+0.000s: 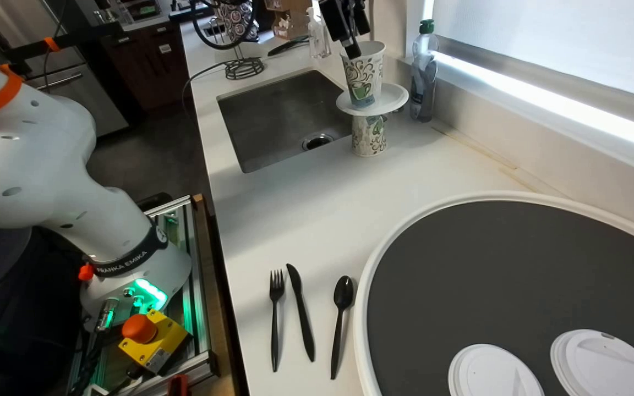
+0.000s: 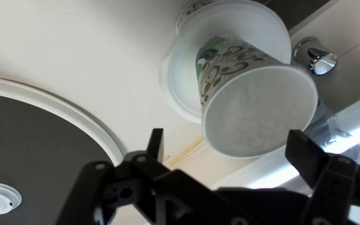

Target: Move the tap to the left and put the cup on top of the other cup

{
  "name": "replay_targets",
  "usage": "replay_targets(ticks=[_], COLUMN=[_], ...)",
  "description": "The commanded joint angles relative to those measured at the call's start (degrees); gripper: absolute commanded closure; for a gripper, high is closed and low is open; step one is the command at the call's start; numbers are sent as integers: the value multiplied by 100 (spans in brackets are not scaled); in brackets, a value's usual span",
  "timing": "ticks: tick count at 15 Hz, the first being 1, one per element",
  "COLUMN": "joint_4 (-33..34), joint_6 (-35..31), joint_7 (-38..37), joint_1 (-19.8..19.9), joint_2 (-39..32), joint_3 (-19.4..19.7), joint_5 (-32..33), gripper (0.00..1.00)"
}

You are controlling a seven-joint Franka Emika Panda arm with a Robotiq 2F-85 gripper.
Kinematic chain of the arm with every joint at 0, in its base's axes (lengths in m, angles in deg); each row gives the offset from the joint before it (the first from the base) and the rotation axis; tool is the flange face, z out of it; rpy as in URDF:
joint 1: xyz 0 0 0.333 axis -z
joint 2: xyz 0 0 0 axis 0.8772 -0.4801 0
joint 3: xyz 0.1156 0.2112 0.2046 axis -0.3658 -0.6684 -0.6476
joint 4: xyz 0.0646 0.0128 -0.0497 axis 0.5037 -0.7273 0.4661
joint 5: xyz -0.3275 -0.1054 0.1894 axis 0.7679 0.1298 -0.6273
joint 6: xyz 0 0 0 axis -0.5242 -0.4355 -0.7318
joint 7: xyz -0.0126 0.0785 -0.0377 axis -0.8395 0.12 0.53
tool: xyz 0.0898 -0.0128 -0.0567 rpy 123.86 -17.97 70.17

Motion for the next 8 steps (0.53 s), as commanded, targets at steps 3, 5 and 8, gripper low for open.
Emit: replay_targets(ticks=[3, 5, 8], joint_4=[115, 183, 256], joint_6=[111, 152, 230], joint_7=[239, 444, 950], joint_1=[-12, -18, -84], joint_2=[217, 270, 370], joint_3=[70, 82, 129], joint_5=[-12, 13, -110], gripper=[0, 0, 0])
